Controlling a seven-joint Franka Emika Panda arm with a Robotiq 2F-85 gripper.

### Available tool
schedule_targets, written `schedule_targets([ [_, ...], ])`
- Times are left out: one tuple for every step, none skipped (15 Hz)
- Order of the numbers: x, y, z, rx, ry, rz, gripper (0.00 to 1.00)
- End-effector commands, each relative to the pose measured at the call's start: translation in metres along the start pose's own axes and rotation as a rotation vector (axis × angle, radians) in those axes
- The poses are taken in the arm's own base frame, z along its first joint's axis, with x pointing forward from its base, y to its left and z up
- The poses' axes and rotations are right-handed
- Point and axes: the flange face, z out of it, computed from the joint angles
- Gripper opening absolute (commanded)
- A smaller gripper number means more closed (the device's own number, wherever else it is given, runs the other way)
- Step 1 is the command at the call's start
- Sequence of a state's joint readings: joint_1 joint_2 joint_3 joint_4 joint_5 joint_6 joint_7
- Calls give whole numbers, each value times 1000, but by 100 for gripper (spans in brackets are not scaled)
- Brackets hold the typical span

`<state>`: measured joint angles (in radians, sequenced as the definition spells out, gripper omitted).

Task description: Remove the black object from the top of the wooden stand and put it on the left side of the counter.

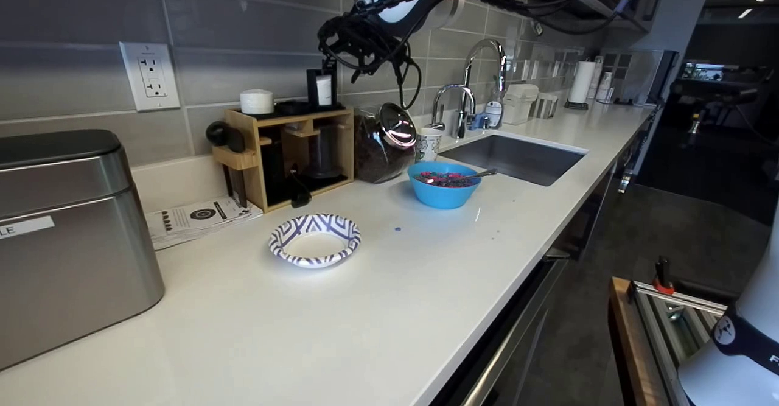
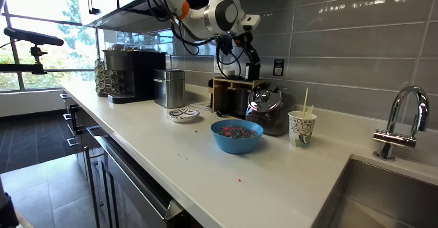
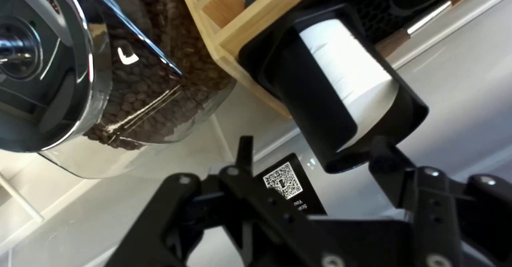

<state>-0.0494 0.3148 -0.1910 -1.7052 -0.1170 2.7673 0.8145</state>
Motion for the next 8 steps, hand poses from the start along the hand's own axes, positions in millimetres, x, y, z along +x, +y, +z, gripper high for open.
schedule_targets([
  [-1, -8, 12, -4, 40, 16, 72],
  [-2, -9, 14, -5, 44, 17, 72],
  [-2, -10, 16, -6, 46, 17, 72],
  [-3, -11, 17, -7, 50, 19, 70],
  [-4, -12, 18, -8, 54, 18, 67],
  [-4, -12, 18, -6, 59, 20, 62],
  [-4, -13, 19, -2, 70, 20, 54],
  [-4, -13, 19, 1, 83, 17, 53],
])
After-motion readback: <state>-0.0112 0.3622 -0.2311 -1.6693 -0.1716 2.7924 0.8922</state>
